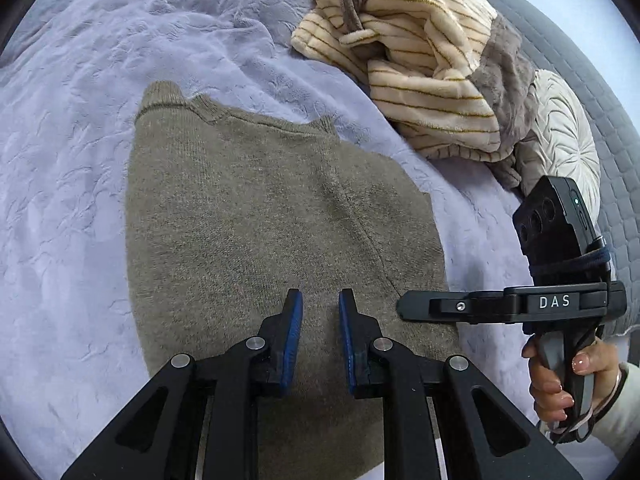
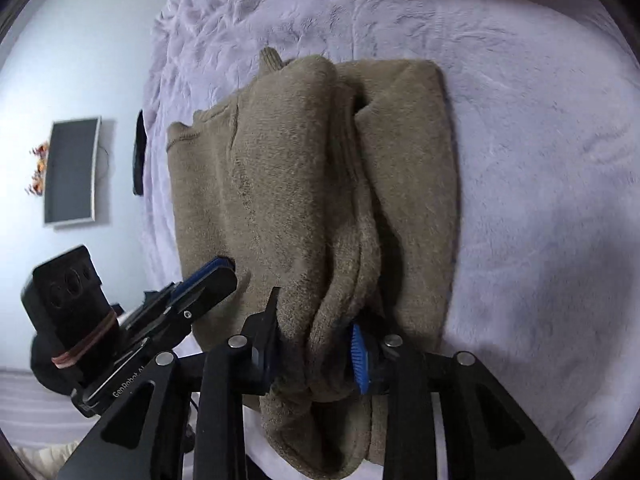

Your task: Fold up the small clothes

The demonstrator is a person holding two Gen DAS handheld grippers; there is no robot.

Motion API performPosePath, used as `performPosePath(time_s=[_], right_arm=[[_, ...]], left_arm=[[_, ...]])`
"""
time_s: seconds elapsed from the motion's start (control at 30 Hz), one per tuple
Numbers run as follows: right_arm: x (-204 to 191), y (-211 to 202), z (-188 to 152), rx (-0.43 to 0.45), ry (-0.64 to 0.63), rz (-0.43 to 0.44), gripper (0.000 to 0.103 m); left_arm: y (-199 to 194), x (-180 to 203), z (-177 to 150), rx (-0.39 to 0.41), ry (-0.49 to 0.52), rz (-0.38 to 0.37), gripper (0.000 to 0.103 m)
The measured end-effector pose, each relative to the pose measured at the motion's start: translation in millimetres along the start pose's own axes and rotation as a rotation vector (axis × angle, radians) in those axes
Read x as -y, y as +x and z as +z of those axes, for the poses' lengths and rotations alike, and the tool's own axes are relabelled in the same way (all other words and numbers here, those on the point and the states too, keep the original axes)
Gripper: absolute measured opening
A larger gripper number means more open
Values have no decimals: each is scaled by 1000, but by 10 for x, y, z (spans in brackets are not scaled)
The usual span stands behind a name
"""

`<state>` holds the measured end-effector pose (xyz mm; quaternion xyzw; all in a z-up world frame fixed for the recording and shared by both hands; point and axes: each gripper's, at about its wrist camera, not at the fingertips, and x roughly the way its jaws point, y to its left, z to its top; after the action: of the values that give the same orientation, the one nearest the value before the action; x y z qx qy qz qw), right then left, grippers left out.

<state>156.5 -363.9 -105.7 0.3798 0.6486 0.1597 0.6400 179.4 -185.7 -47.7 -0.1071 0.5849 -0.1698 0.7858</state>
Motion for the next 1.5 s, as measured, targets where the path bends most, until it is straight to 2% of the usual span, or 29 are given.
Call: performPosePath(time_s=[0.07,0.1,0.17,0.23,0.37,0.4,0.43,0.47,0.53,0.6,0.63,0.67,0.7,0.73,0.83,0.87,0.9,1.03,1.07,1.13,1.17,1.23,1.27,1.3,1.37,1.43,1.5], right_arm=[[-27,-157,-71,42,-20,-10,56],[-36,-224,-108,54,-30,-32,58],[-41,-364,-196,66,-51,-58,58],[-32,-481,-319,76,-52,-22,58],[48,-506,-261,112,-8,7,58],[78,-451,-182,123,31,24,55],[60,-362,-130,123,66,46,45],[65,-246,-41,109,110,82,14],[-37,-185,53,111,104,43,14],[-262,-232,121,150,-2,-9,14],[-307,-245,133,164,-23,-68,14],[-293,-242,157,163,-26,-140,14],[-233,-226,178,158,-15,-206,14],[-199,-217,190,157,0,-231,14],[-125,-416,53,178,21,-169,26],[-155,-471,-25,174,2,-161,44],[-186,-528,-127,171,-21,-147,56],[-316,-578,-543,126,-93,-44,56],[-346,-531,-634,107,-109,-40,53],[-381,-336,-764,66,-145,-97,30],[-363,-224,-791,49,-134,-143,7],[-148,-35,-821,29,-40,-201,7],[-16,18,-856,36,10,-191,6],[90,35,-904,44,59,-163,6],[252,3,-1021,70,156,-92,6],[249,-37,-1063,84,148,-86,6],[183,-100,-1086,81,107,-116,6]], left_arm=[[-202,-61,-21,30,-2,31,19],[-276,-90,-40,41,-5,46,19],[-435,-227,-115,55,-21,79,19],[-452,-396,-195,44,-40,113,19],[-332,-585,-415,-9,-91,141,19],[-326,-593,-449,3,-101,141,19],[-335,-596,-463,14,-106,144,19],[-332,-584,-460,18,-112,151,19],[-326,-561,-441,29,-121,163,19],[-267,-552,-434,33,-118,163,20],[-232,-553,-439,30,-113,165,25],[-195,-554,-453,25,-114,185,39],[-195,-555,-461,24,-120,202,44],[-231,-547,-459,31,-127,197,44],[-374,-572,-497,50,-138,187,44],[-408,-591,-517,49,-142,184,44],[-436,-610,-538,44,-143,181,44],[-498,-618,-587,28,-117,172,44],[-490,-594,-597,22,-102,171,44],[-395,-525,-640,-7,-70,200,44],[-335,-508,-679,-32,-57,213,44],[-187,-484,-780,-63,-22,246,45],[-139,-494,-833,-76,-18,262,52],[-105,-522,-876,-95,-31,270,53],[-122,-598,-951,-105,-75,239,53],[-172,-637,-988,-105,-96,231,53],[-214,-642,-1001,-107,-101,236,53]])
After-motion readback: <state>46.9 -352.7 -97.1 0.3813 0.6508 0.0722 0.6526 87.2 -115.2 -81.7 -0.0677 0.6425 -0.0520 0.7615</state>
